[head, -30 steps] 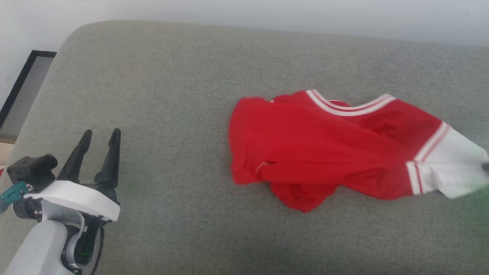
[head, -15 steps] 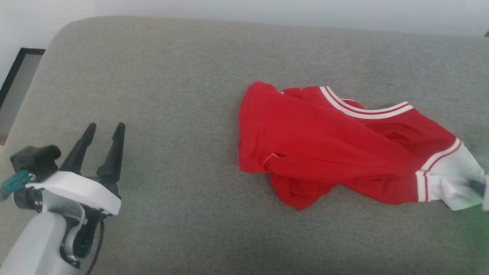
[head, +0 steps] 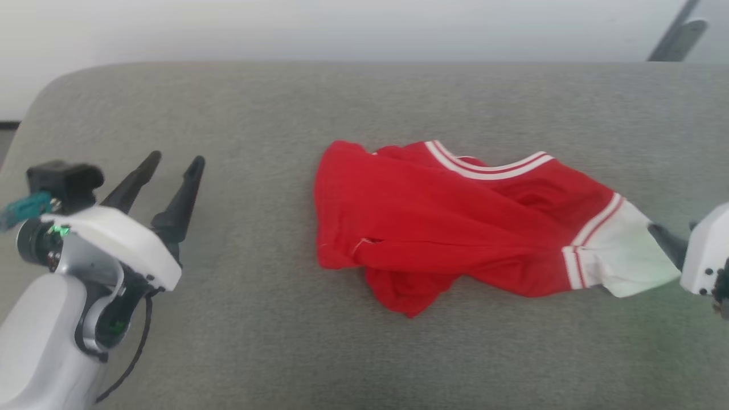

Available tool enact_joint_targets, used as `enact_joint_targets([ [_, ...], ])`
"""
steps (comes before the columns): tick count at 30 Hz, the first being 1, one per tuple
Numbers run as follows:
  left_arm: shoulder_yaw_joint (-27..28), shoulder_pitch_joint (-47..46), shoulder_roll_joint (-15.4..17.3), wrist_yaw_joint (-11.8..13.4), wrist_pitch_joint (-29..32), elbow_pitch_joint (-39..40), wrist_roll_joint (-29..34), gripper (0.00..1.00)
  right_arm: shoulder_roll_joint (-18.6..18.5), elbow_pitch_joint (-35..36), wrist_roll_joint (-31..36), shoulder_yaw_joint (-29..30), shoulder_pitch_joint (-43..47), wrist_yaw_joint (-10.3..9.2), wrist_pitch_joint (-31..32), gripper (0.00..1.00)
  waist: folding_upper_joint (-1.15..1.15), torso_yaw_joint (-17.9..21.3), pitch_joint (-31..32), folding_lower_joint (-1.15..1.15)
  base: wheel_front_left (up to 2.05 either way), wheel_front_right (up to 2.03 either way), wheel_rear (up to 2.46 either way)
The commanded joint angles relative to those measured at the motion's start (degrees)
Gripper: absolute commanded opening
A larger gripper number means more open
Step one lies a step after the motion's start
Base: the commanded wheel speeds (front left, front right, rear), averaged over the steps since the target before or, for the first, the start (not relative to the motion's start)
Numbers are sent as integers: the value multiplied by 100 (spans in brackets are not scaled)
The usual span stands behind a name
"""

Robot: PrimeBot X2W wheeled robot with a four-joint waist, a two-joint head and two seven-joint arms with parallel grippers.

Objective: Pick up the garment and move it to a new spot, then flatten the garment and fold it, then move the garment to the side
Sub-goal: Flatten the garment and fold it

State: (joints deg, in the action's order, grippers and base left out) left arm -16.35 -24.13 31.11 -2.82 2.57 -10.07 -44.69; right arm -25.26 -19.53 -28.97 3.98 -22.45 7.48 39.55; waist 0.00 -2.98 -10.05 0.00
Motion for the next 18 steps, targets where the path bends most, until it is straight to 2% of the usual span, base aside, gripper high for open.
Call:
enact_joint_targets([
  [1,-69,-135,21,-21,179,19,-34,100,72,167,104,46,45,2,-248,100,0,187,107,0,0,0,0],
  [7,-365,-630,27,-52,985,-19,-124,100,483,700,502,125,4,2,-1399,100,0,552,126,0,0,0,0],
  [8,-365,-630,27,-52,985,-19,-124,100,483,700,502,125,4,2,-1399,100,0,552,126,0,0,0,0],
  [14,-581,-1039,-48,-74,1540,-253,-213,100,888,947,774,38,99,2,-2580,100,0,883,107,0,0,0,0],
  [18,-821,-1230,-148,-60,1989,-466,-236,100,1079,944,966,-14,183,2,-3128,100,0,1041,82,0,0,0,0],
])
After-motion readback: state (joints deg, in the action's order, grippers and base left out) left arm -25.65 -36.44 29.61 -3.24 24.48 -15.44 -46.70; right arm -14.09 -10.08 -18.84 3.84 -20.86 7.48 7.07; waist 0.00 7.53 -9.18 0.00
